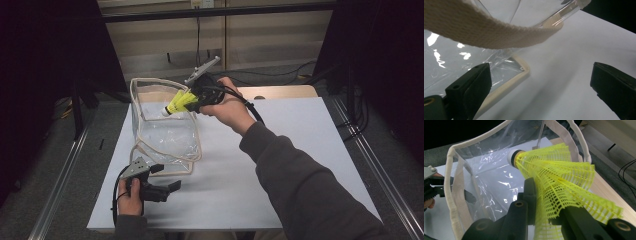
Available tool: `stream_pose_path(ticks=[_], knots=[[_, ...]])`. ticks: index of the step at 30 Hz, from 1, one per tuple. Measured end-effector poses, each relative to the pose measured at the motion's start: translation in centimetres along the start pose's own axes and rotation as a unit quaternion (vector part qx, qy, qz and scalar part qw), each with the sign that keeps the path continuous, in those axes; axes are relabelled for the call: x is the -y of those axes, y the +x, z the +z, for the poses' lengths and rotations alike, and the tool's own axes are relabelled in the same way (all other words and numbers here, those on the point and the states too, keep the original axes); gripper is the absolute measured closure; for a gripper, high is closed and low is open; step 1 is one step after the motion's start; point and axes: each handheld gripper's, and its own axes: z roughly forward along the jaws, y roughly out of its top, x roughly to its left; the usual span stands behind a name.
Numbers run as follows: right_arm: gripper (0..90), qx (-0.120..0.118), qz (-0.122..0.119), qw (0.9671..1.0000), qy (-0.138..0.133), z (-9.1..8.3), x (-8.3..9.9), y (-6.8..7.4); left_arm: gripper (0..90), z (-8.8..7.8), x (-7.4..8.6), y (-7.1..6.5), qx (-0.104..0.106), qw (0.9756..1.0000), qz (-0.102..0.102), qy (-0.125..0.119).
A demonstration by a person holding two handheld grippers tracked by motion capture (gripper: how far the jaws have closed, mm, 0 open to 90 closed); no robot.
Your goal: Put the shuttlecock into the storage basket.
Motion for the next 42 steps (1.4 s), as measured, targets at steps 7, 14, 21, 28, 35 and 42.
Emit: stream_pose_path(ticks=[7,14,21,28,35,42], knots=[[80.0,-0.002,-0.005,1.0000,0.004,0.6,-0.5,0.4,3.7,0.1,0.0,0.0,0.000,1.0000,-0.001,-0.001],[80.0,-0.002,-0.007,1.0000,0.007,1.3,-0.7,0.6,3.6,0.0,0.0,0.0,0.000,1.0000,-0.002,-0.003],[80.0,0.000,-0.008,0.9999,0.012,2.1,-0.9,0.9,3.6,0.0,0.0,0.0,0.001,1.0000,-0.002,-0.002],[80.1,0.001,-0.009,0.9998,0.016,2.7,-1.2,1.1,3.6,0.0,0.0,0.1,0.000,1.0000,-0.003,-0.004],[80.1,0.005,-0.007,0.9998,0.017,2.8,-1.1,0.9,3.6,0.0,0.0,0.1,0.000,1.0000,-0.003,-0.004],[80.1,0.007,-0.010,0.9998,0.016,2.7,-1.1,1.1,3.6,0.0,0.0,0.1,0.000,1.0000,-0.003,-0.004]])
